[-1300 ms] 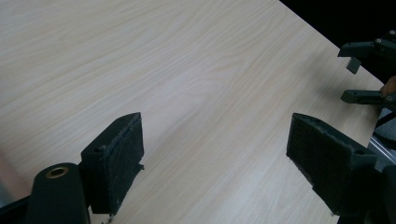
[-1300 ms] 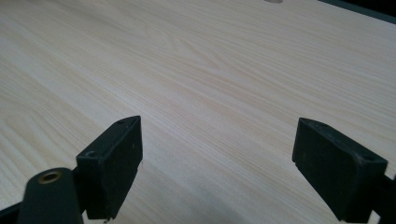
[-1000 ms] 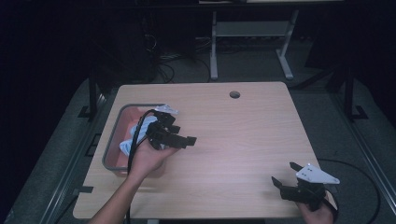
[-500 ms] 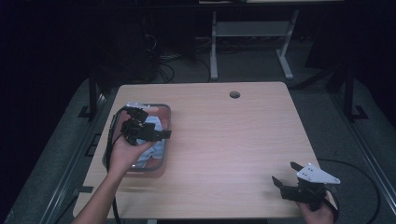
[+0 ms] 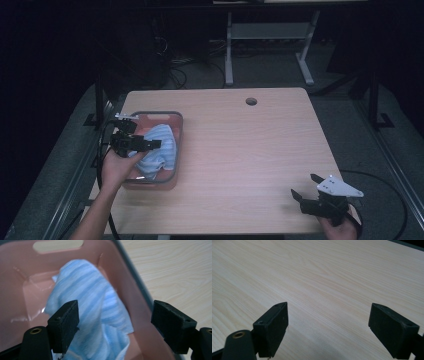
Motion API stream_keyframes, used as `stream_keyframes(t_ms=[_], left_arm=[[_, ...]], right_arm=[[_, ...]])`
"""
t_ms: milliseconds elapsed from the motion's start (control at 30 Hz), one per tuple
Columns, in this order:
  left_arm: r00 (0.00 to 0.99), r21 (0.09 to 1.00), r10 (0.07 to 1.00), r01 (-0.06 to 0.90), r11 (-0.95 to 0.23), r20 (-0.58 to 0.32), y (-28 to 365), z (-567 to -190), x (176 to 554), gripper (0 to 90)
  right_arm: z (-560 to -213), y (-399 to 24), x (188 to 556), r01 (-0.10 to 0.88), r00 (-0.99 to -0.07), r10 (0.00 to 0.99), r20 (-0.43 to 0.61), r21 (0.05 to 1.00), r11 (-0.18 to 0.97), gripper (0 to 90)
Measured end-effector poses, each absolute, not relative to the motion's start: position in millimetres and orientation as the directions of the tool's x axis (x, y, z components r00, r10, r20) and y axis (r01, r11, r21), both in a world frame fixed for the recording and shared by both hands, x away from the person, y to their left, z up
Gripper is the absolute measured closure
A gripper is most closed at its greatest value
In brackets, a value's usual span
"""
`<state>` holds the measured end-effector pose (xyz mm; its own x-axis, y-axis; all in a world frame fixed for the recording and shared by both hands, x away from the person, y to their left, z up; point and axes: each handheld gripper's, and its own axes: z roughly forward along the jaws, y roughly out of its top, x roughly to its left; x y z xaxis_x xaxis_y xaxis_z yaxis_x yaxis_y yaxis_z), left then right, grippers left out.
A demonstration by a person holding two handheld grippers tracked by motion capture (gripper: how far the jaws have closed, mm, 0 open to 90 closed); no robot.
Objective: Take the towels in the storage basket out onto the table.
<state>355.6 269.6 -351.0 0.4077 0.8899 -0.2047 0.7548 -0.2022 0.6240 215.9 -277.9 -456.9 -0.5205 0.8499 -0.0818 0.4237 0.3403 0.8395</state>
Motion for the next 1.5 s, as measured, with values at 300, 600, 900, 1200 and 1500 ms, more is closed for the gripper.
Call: stream_keyframes(t_ms=[300, 600, 900, 1200, 1500], left_arm=[[0.34, 0.574, 0.923, 0.798, -0.181, -0.182, 277.0, -366.7, 363.3, 22.2], [0.319, 0.503, 0.943, 0.833, -0.23, -0.097, 266.0, -385.0, 371.7, 26.7], [0.315, 0.431, 0.947, 0.865, -0.259, -0.065, 255.0, -399.6, 383.3, 36.2], [0.352, 0.354, 0.936, 0.872, -0.338, 0.026, 249.8, -409.5, 386.7, 55.5], [0.387, 0.329, 0.921, 0.865, -0.379, 0.046, 243.0, -404.0, 389.3, 70.0]], right_arm=[[-456.7, -278.2, 216.0, 0.421, -0.519, 0.851, -0.081, 0.842, 0.337, 15.6], [-456.1, -277.9, 215.9, 0.417, -0.521, 0.849, -0.087, 0.842, 0.342, 15.7], [-455.6, -276.0, 219.2, 0.415, -0.523, 0.849, -0.081, 0.846, 0.336, 15.7], [-455.6, -277.3, 219.3, 0.417, -0.516, 0.854, -0.069, 0.851, 0.32, 15.7], [-455.5, -279.3, 218.3, 0.418, -0.509, 0.858, -0.067, 0.852, 0.315, 15.7]])
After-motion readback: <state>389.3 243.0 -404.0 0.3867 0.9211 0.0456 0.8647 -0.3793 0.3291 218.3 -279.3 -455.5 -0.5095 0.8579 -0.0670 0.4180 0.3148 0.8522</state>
